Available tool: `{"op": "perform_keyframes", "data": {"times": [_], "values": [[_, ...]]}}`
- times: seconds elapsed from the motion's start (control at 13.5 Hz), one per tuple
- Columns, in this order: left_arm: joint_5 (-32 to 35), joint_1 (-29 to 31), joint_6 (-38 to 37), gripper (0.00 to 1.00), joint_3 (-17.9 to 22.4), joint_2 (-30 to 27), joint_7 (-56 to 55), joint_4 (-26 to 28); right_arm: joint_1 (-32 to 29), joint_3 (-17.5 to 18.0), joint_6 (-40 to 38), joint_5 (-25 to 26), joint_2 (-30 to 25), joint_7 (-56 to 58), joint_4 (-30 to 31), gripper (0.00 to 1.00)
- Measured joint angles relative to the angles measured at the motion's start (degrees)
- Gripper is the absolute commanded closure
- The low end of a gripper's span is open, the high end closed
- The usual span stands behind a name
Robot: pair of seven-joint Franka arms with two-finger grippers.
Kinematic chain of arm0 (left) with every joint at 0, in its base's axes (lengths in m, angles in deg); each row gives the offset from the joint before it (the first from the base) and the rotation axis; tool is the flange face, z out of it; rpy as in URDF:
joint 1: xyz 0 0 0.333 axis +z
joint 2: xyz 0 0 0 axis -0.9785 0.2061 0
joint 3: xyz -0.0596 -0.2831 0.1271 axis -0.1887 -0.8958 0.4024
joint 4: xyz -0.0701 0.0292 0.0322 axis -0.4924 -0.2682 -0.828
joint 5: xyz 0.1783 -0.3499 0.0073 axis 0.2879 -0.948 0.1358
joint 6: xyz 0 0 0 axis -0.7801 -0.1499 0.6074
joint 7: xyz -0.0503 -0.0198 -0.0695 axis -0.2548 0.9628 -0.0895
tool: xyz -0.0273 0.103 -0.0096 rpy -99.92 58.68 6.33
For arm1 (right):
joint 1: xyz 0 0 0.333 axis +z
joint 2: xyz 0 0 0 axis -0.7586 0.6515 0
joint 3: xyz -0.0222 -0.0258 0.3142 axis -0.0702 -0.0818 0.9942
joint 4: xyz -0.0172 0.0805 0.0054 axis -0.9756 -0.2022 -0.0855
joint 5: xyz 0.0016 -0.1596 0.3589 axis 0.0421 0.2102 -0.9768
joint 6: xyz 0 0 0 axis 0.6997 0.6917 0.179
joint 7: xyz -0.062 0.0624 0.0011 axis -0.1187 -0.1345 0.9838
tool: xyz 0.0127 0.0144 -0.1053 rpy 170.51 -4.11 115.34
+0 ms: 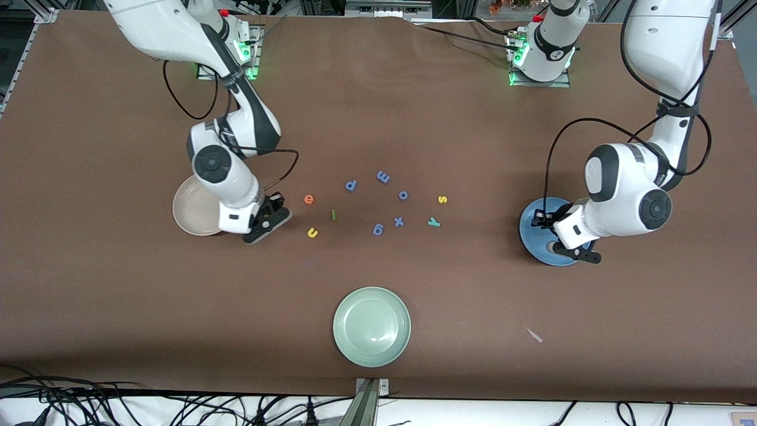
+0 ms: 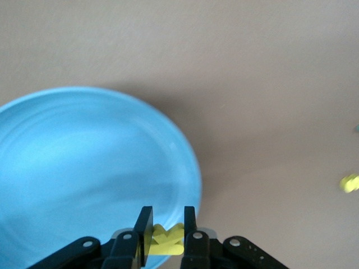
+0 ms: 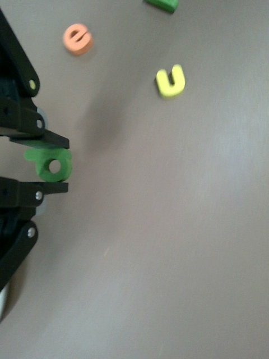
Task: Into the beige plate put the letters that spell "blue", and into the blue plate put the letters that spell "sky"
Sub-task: 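Drop green p on the beige plate while the left gripper drops k on blue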
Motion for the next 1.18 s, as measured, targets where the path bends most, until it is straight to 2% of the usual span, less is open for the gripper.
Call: {"op": "perform_keyframes", "data": {"times": [0.15, 0.22, 0.37, 0.52, 0.67, 0.81, 0.96, 1.18], "values": [[0.0, 0.3, 0.2, 0.17, -0.2, 0.1, 1.4, 0.8, -0.1, -4.8, -5.1, 0.0, -2.1, 3.4, 0.0, 0.87], [0.0, 0.2, 0.4, 0.12, -0.5, 0.1, 1.4, 0.8, -0.2, -7.7, -6.7, 0.0, -2.5, 5.7, 0.0, 0.86], [0.0, 0.2, 0.6, 0.11, -0.9, 0.1, 1.4, 0.7, -0.9, -12.1, -8.5, 0.0, -2.4, 8.7, 0.4, 0.85], [0.0, 0.0, 0.7, 0.13, -0.9, 0.1, 1.4, 0.7, -1.6, -13.6, -9.8, -0.1, -1.9, 9.0, 0.9, 0.78], [-0.1, -0.5, 0.8, 0.13, -1.1, 0.1, 1.4, 0.5, -2.8, -13.7, -10.4, -0.1, -1.1, 8.9, 1.0, 0.02], [-2.8, -2.5, 0.8, 0.13, -1.4, 0.1, 1.1, 0.0, -4.2, -13.7, -10.4, -0.2, -0.3, 8.7, 1.0, 0.00], [-6.2, -6.9, 0.9, 0.14, -1.5, 0.1, -2.0, -0.1, -4.7, -13.7, -10.7, -1.0, -0.2, 7.9, 1.0, 0.00], [-6.6, -15.0, 3.7, 0.14, -1.6, 0.1, -14.2, -0.1, -4.5, -13.0, -11.2, -2.2, -0.3, 5.3, 0.9, 0.00]]}}
